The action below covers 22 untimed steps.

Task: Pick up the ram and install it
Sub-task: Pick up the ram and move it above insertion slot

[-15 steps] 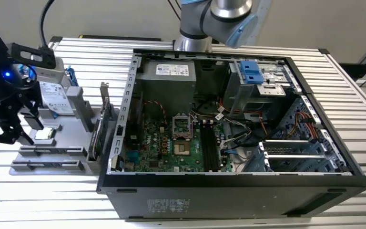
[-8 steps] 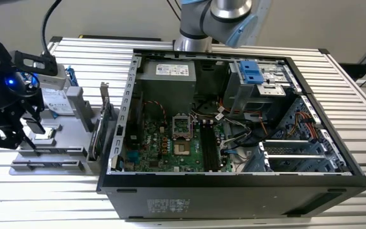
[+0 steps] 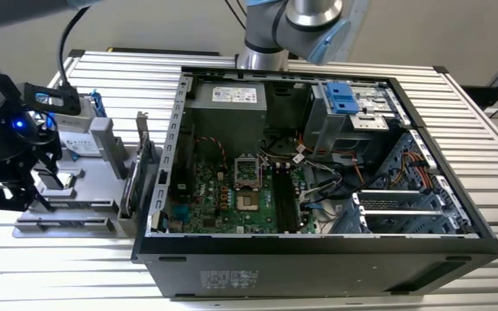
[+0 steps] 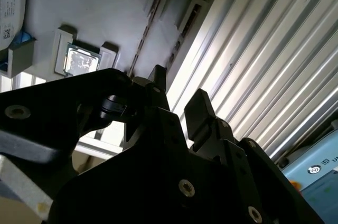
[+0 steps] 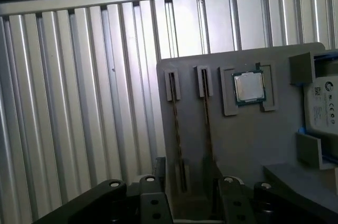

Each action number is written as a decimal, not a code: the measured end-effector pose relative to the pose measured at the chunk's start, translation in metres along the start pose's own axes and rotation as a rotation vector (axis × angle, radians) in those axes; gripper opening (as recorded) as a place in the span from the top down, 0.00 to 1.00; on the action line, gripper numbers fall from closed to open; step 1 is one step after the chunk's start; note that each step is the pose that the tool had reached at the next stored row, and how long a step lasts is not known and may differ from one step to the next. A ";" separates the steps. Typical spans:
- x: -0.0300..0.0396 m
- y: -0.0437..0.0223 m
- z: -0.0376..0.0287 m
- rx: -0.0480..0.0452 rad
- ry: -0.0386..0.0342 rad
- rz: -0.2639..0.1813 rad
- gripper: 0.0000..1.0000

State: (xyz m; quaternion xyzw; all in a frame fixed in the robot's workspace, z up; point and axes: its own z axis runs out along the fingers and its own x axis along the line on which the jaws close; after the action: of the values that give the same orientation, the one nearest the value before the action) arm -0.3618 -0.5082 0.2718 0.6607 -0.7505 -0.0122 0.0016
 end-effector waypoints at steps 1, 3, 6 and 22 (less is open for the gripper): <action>0.0004 0.0001 0.0018 -0.0001 0.0000 -0.001 0.00; 0.0009 0.0003 0.0054 -0.0001 -0.0001 -0.003 0.00; 0.0014 0.0005 0.0110 -0.0002 -0.0003 -0.007 0.00; 0.0024 0.0015 0.0399 -0.0008 0.0006 -0.048 0.00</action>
State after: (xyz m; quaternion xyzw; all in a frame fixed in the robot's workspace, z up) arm -0.3644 -0.5097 0.2318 0.6785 -0.7345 -0.0123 0.0018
